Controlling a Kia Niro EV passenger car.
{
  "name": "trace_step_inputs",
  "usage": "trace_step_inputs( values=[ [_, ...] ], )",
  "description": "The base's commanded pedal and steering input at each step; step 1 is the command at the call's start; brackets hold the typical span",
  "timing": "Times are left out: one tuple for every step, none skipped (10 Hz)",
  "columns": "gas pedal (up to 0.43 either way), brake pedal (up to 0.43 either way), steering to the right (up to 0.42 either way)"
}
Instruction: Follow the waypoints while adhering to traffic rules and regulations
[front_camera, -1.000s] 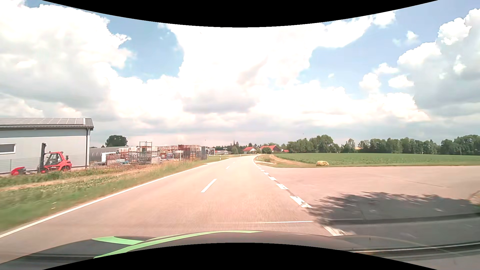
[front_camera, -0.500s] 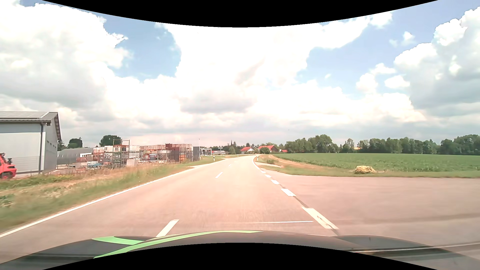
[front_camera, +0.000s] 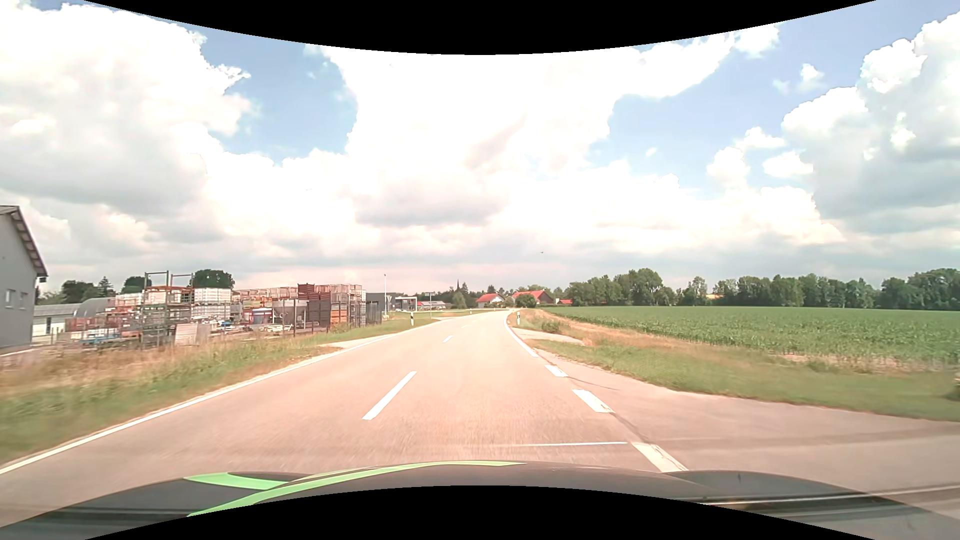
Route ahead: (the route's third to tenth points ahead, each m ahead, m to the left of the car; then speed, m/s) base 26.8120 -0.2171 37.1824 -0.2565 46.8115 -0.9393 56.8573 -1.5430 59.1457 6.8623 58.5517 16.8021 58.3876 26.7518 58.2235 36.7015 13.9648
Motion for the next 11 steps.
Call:
trace_step_inputs(
  values=[
    [0.0,0.116,0.007],
    [0.0,0.122,0.007],
    [0.0,0.134,0.007],
    [0.0,0.152,0.007],
    [0.0,0.159,0.007],
    [0.0,0.171,0.007],
    [0.0,0.183,0.007],
    [0.0,0.183,0.007],
    [0.0,0.189,0.006],
    [0.0,0.195,0.004],
    [0.0,0.201,0.004]
  ],
)
